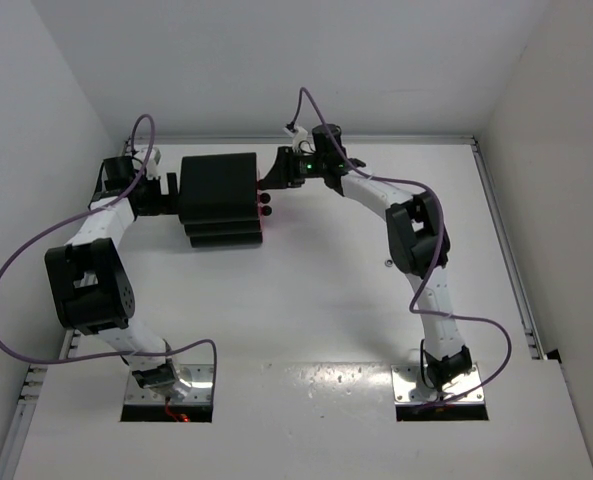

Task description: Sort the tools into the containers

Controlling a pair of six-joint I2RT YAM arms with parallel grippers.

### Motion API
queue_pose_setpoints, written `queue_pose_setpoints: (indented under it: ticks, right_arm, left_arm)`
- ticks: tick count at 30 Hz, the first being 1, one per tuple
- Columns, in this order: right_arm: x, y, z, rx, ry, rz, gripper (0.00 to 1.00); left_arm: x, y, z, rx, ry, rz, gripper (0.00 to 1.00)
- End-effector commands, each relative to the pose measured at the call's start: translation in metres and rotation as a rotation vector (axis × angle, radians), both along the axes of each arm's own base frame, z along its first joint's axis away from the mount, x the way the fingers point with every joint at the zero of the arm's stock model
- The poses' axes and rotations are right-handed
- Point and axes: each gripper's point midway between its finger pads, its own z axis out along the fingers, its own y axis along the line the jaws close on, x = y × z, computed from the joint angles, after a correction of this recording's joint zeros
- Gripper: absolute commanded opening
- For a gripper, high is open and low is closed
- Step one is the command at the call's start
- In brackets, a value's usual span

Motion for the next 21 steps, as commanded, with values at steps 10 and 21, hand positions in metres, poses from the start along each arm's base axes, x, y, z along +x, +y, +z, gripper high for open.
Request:
queue_pose_setpoints:
  ticks: [10,21]
  right_arm:
    - [-0.023,0.007,0.029,0.033,-0.068,0.078,0.51]
    - [-0.070,-0.029,0.034,-0.062,-0.130,0.079,0.51]
  left_arm:
    - [0.017,-0.069,0.013,-0.069,-0.052,-0.216,0.99]
    - [0.022,-0.111,0.004,-0.076,-0.025,-0.310,0.99]
